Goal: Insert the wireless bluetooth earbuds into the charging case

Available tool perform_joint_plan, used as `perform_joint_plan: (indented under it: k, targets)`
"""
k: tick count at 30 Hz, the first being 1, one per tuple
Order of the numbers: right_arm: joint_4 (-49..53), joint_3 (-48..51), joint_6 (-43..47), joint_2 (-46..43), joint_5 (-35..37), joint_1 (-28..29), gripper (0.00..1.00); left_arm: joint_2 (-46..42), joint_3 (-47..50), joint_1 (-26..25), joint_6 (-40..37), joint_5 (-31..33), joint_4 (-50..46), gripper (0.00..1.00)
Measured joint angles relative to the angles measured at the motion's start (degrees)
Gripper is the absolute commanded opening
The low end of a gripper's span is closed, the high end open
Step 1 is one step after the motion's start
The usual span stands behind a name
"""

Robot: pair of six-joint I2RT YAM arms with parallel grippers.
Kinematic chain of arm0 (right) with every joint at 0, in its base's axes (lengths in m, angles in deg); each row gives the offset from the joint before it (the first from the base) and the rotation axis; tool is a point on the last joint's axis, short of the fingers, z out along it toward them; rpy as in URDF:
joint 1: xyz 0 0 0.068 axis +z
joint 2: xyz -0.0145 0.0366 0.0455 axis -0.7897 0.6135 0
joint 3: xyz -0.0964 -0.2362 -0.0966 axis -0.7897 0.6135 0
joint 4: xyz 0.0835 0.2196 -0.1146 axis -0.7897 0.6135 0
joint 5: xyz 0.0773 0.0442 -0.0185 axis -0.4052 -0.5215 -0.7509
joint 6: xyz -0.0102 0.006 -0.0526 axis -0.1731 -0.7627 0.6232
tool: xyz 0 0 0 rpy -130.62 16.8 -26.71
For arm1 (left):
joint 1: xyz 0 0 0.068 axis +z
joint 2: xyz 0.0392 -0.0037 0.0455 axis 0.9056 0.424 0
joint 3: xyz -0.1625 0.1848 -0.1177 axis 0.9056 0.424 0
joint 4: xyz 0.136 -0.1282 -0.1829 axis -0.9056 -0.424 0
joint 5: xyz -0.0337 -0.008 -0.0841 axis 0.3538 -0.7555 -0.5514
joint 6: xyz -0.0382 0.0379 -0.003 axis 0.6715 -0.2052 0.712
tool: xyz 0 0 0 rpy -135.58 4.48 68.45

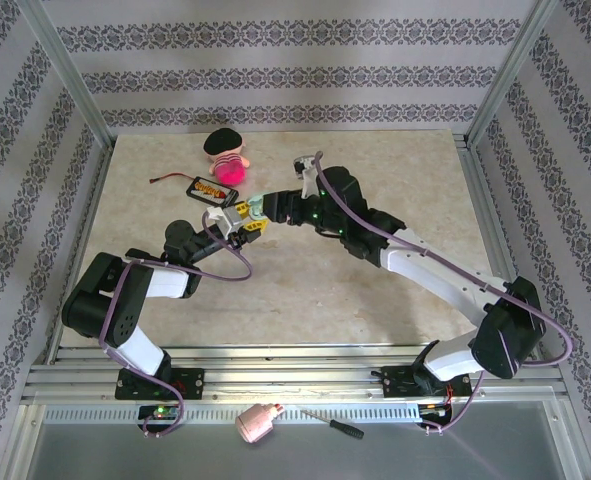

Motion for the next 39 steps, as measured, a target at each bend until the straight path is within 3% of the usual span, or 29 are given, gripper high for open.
perform_joint_plan:
  k: [12, 27, 39]
  targets:
    - [12.9, -15.6, 4.5, 12.6, 1.7, -2.7, 0.69, -0.1, 0.5, -0.4, -4.7, -0.9, 0.2, 0.17]
    - [16.6, -12.2, 7.6, 9.5, -1.1, -2.7, 0.7, -0.3, 0.6, -0.4, -4.6, -0.6, 0.2, 0.18]
    - [16.7, -11.6, 10.4, 7.7, -4.2, -2.6, 0.86, -0.3, 0.5, -0.5, -3.0, -0.9, 0.2, 0.18]
